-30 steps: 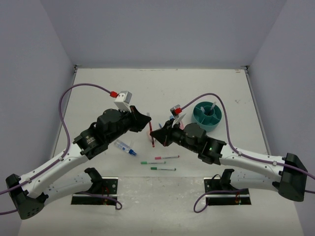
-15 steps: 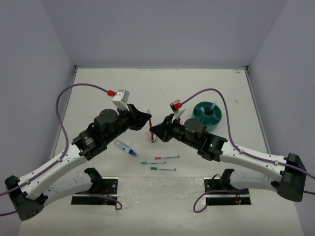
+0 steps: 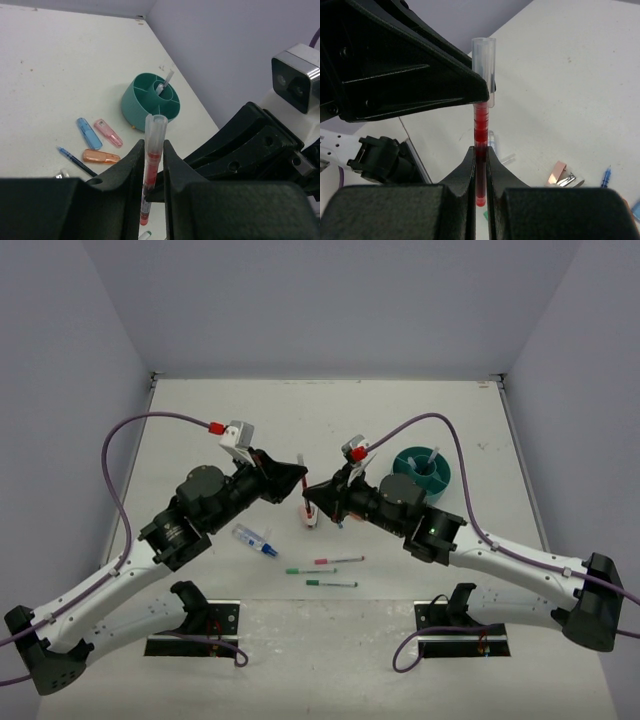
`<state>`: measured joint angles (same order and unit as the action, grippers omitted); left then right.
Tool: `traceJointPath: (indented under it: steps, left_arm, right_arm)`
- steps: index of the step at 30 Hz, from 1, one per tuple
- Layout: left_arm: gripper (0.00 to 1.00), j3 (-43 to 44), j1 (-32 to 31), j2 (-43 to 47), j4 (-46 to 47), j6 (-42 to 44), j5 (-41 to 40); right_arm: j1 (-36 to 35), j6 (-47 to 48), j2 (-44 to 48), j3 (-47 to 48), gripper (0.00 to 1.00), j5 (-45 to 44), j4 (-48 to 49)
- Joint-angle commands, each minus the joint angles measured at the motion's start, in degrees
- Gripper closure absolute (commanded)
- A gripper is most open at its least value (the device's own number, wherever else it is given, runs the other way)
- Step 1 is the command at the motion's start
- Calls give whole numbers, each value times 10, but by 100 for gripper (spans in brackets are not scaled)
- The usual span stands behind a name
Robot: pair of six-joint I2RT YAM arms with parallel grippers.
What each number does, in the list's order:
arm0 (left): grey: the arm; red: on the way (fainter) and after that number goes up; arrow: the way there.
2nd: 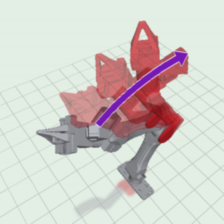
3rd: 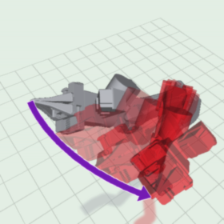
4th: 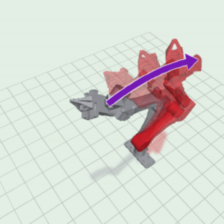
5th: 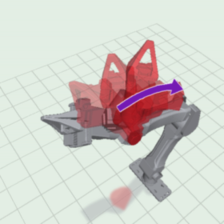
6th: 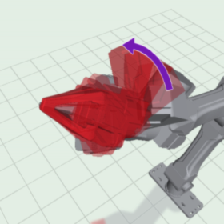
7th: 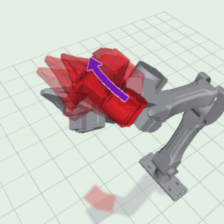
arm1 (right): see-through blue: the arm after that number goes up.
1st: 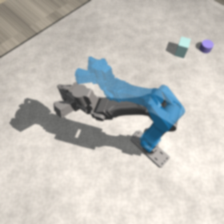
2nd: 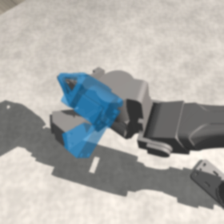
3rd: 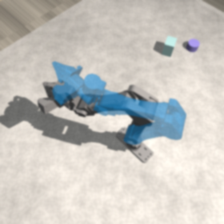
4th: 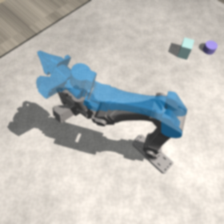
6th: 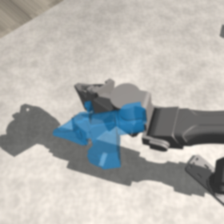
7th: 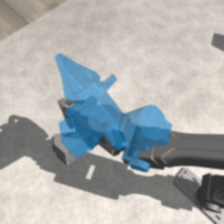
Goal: Sort the stationery into containers
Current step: Close the pen cap on the pen.
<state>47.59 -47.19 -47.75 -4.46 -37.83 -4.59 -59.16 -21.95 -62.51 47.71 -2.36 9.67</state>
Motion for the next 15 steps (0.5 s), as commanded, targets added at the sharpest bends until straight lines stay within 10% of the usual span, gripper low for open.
traceJointPath:
  steps: [1,8,15]
  left_arm:
    - [72,-5,-6,12,-36,31,64]
    - [68,20,-5,21,-47,58,55]
    - [100,22,-6,27,-27,78,65]
  right_arm:
    - [4,39,24,-8,100,21,154]
    - [5,32,38,-18,100,58,158]
    - [4,37,35,-24,100,91,164]
